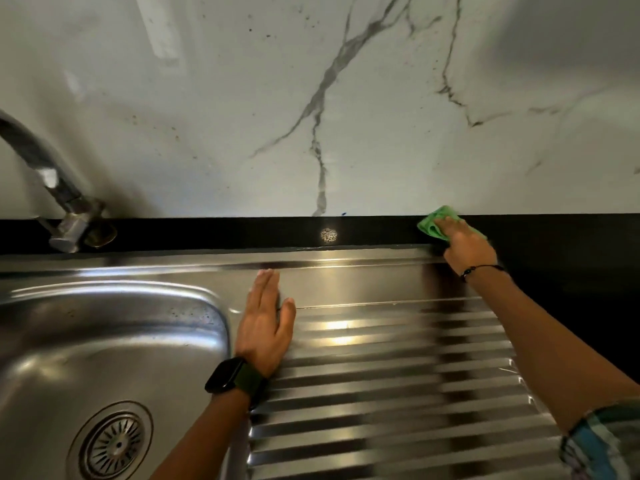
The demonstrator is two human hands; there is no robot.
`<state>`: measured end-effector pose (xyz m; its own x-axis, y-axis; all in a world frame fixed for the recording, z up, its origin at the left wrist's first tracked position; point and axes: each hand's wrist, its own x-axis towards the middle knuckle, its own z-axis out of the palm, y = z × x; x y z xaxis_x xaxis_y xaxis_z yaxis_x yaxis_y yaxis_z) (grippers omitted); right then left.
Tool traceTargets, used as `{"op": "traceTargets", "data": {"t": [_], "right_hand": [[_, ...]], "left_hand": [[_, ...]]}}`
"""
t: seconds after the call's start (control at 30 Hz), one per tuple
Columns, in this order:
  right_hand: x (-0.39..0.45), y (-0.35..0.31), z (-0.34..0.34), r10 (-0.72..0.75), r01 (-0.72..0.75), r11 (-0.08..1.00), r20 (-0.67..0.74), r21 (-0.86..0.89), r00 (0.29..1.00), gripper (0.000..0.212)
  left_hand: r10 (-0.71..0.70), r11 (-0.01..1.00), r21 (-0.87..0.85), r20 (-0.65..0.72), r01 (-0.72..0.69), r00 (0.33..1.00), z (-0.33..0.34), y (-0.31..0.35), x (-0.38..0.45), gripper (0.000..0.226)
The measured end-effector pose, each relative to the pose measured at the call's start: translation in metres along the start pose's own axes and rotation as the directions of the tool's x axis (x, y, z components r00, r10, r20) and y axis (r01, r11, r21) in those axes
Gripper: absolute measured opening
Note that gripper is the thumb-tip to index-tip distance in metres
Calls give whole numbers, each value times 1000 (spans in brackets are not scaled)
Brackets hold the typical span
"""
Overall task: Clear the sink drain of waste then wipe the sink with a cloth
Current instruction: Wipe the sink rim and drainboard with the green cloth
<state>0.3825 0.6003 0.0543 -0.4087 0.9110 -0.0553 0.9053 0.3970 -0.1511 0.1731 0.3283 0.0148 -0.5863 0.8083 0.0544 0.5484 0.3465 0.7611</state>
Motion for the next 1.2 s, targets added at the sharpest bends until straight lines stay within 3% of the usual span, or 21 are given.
{"op": "traceTargets", "data": {"t": [0.23,0.37,0.47,0.6,0.7,0.8,0.83,0.87,0.93,0.97,1.0,1.03,1.07,1.1,1.2], "right_hand": [[-20,-23,16,324,-328,944,-98,-28,941,50],[-21,-78,34,327,-328,945,-131,14,936,48],[-13,-129,43,203,-206,979,-134,-10,970,45],[-21,-210,61,102,-103,995,-152,-1,983,44],[-39,-281,79,-122,131,990,-156,47,980,44],[-53,-333,94,-292,318,942,-206,104,934,40],[-63,-342,103,-361,364,925,-41,107,932,40],[-76,-348,113,-461,448,884,95,134,882,45],[-76,-371,103,-462,442,824,-30,355,886,85],[-77,-371,92,-563,538,784,-9,310,826,92],[-71,-389,86,-581,587,791,-91,173,809,83],[-60,-412,83,-610,609,783,-34,127,791,59],[-55,-417,93,-768,764,640,34,79,640,43],[-46,-416,95,-856,867,498,158,-4,492,43],[-36,-384,89,-897,906,417,195,70,397,45]], "left_hand": [[-54,974,-221,-21,48,998,-5,8,1,59],[-85,936,-345,-33,69,996,-9,6,1,58],[-91,921,-382,-35,71,995,-8,0,2,54],[-145,888,-443,-9,126,989,-6,5,3,66],[-233,817,-561,-108,134,966,-20,0,3,66],[-258,849,-523,-277,80,926,-50,-17,18,63],[-263,866,-494,-312,80,913,-62,-25,28,65],[-273,878,-470,-336,90,901,-76,-33,38,66],[-297,897,-426,-383,118,875,-101,-49,55,66],[-309,902,-413,-408,129,859,-109,-57,60,66],[-321,900,-413,-422,135,848,-115,-64,61,67],[-334,892,-430,-424,138,842,-116,-68,60,68],[-343,883,-448,-420,137,840,-115,-71,57,68],[-345,880,-454,-414,137,842,-110,-71,54,68],[-294,910,-397,-405,123,866,-91,-63,43,67]]}}
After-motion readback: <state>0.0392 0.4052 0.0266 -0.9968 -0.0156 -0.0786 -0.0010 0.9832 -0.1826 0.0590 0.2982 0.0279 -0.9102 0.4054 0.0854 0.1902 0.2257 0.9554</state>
